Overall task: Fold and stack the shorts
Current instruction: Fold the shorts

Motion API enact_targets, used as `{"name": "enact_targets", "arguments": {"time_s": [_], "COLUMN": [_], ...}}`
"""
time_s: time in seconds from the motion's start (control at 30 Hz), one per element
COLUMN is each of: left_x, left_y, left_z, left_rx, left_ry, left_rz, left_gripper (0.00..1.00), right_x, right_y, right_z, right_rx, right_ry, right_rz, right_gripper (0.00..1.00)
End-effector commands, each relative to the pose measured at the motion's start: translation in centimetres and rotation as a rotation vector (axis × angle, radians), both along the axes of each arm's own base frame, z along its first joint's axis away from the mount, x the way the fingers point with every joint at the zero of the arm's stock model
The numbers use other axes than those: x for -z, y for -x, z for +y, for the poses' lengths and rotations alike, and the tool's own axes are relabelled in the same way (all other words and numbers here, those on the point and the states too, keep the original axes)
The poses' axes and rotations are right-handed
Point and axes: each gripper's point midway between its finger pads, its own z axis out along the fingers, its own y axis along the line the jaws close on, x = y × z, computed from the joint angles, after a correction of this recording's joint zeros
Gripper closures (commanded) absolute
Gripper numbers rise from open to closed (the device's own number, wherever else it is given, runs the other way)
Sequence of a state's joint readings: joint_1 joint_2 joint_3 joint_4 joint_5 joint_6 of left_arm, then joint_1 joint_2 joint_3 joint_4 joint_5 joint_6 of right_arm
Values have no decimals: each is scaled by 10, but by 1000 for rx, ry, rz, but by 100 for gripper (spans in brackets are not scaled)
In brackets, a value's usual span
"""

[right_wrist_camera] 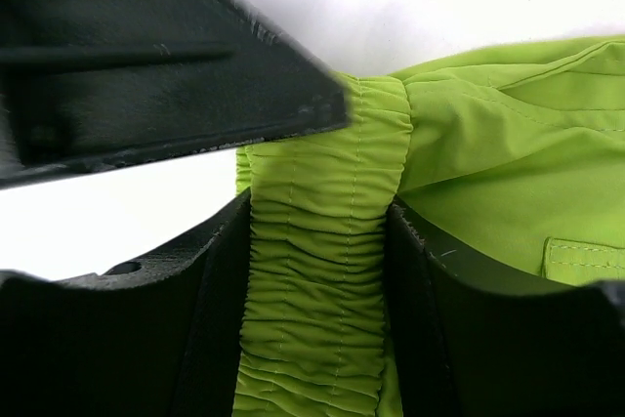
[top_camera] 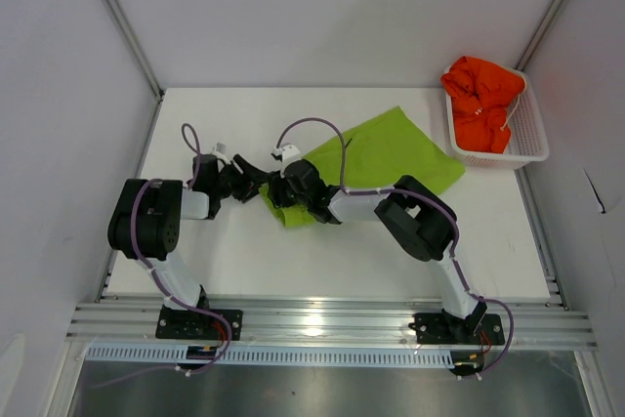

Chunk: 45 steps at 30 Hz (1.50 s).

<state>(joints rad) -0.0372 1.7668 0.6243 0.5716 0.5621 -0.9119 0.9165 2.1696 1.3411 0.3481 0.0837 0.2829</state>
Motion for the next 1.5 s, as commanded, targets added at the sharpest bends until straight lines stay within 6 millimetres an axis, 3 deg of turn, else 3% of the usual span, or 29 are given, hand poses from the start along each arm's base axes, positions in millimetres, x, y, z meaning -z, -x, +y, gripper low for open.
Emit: {"name": "enact_targets", "arguments": {"time_s": [0.0,0.07,0.2,0.23,0.33,0.37,0.43,0.47,0.5,0.53,0.6,0.7,0.77,0.9,1.2,1.33,1.47], "left_x": [3,3,2,1,0,-3,-2,-4,-3,-3,-4,-4,-4,-3,-3,-5,-7], "left_y": [-4,-7,-11,-13,-14,-16,-15,-18,-17,-16,-18,-18,-17,-18,-19,-22,-24], "left_z": [4,4,1,1,0,-1,-1,-1,-2,-2,-2,-2,-5,-7,-10,-11,-13], "left_rx": [-10,-12,11,14,21,27,36,39,46,49,54,64,75,88,102,108,119], "left_ry": [-49,-50,-46,-47,-47,-44,-47,-50,-56,-57,-68,-88,-101,-142,-169,-176,-170], "left_rz": [0,0,-1,-1,1,-8,-4,-10,-9,-6,-12,-16,-11,-9,-6,-16,-20], "left_gripper": [43,63,82,84,92,94,94,94,95,95,95,96,97,99,100,100,100], "right_x": [25,23,11,-1,-14,-28,-27,-43,-45,-38,-46,-37,-30,-37,-86,-102,-80], "right_y": [17,20,30,34,40,38,39,40,40,44,47,53,63,80,88,87,85], "right_z": [-4,-3,0,3,-3,-9,-23,-26,-31,-40,-44,-49,-46,-37,-46,-50,-54], "right_rx": [-46,-62,-100,-121,-108,-75,-25,-10,6,22,25,14,-22,-108,-139,-129,-107], "right_ry": [72,71,58,36,40,30,41,3,-9,-4,-50,-60,-70,-147,-221,-241,-203], "right_rz": [68,69,62,60,65,42,53,47,49,70,93,141,176,200,170,156,203], "right_gripper": [47,44,26,25,23,24,28,34,38,42,53,63,62,55,43,56,73]}}
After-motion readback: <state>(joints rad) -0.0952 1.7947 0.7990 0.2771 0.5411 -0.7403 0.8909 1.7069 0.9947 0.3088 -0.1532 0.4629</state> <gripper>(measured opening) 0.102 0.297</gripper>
